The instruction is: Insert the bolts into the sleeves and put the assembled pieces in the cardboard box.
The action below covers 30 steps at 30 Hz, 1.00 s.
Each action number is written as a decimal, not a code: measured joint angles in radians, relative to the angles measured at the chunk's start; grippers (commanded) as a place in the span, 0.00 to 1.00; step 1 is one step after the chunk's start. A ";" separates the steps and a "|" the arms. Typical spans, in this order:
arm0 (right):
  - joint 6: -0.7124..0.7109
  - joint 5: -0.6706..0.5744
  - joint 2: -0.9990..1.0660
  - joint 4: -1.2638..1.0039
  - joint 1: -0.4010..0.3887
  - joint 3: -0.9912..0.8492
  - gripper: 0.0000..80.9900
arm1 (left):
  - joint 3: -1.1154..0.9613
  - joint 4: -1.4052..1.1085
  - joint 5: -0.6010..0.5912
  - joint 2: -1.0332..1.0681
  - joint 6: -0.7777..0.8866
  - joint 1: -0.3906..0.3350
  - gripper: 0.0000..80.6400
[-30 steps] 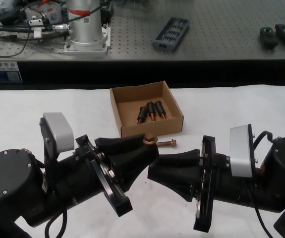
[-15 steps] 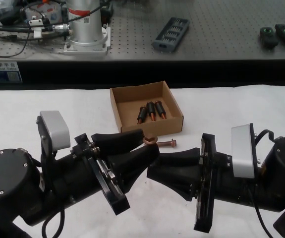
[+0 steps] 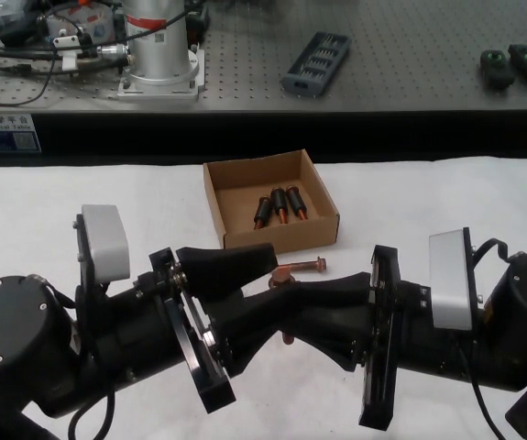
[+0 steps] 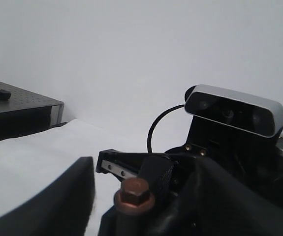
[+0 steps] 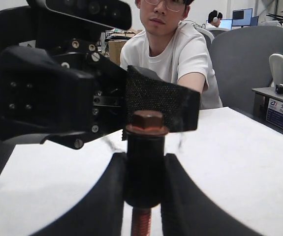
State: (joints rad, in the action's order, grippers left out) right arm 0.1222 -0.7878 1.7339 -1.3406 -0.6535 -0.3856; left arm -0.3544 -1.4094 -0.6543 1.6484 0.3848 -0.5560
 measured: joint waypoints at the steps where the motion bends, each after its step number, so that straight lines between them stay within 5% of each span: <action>1: 0.000 0.000 0.000 0.000 0.000 0.000 0.07 | 0.000 -0.005 0.000 0.000 0.000 0.000 0.55; 11: -0.002 0.000 0.000 0.000 0.006 0.000 0.07 | 0.000 -0.021 0.000 0.000 0.008 0.000 0.57; 16: 0.000 0.000 0.000 0.000 0.034 0.000 0.07 | 0.021 -0.098 0.008 0.000 0.037 0.030 0.41; 23: 0.040 0.000 0.000 -0.004 0.049 0.000 0.07 | 0.056 -0.119 0.093 0.000 0.072 0.098 0.01; 30: 0.170 0.015 0.000 -0.067 0.049 0.000 0.07 | 0.088 -0.109 0.289 0.000 0.028 0.099 0.01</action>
State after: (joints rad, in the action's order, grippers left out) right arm 0.2927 -0.7725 1.7339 -1.4080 -0.6044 -0.3856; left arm -0.2662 -1.5186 -0.3651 1.6484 0.4128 -0.4566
